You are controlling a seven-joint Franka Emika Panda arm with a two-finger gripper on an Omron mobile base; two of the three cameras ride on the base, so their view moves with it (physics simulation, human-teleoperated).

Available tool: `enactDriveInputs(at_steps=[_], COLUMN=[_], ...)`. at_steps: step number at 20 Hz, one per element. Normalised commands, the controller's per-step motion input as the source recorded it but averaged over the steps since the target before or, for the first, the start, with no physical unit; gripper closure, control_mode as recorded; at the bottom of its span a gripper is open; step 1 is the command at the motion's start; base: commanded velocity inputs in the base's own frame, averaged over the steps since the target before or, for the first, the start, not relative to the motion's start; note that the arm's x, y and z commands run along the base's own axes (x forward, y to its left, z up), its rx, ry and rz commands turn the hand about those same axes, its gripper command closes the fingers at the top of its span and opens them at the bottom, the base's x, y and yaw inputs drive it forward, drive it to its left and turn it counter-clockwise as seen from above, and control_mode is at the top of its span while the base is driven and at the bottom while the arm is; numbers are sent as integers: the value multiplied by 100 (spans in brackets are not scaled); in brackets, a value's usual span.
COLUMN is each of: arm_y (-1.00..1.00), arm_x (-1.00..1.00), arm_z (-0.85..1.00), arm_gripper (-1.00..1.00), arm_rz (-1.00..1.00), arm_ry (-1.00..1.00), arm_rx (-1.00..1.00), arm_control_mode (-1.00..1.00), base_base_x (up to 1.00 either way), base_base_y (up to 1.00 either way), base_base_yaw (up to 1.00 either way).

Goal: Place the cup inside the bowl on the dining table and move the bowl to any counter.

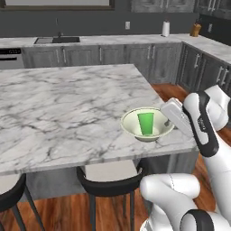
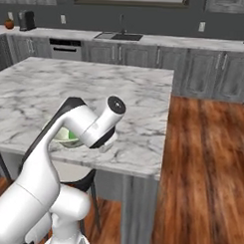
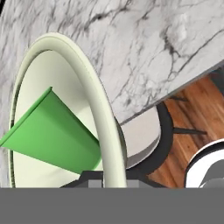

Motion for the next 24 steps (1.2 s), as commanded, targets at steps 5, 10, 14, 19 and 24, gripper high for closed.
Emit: enactDriveInputs(at_steps=[5, 10, 14, 19, 24], arm_y=[0, 0, 0, 0, 0], arm_x=[0, 0, 0, 0, 0], arm_z=[0, 0, 0, 0, 0], arm_gripper=[100, 100, 100, 100, 100], arm_rz=[0, 0, 0, 0, 0], arm_ry=[0, 0, 0, 0, 0], arm_rx=[0, 0, 0, 0, 0], arm_control_mode=[100, 100, 100, 100, 100], base_base_x=[-87, -18, 19, 32, 53], base_base_y=[-55, -50, -57, -72, -85], base_base_yaw=[0, 0, 0, 0, 0])
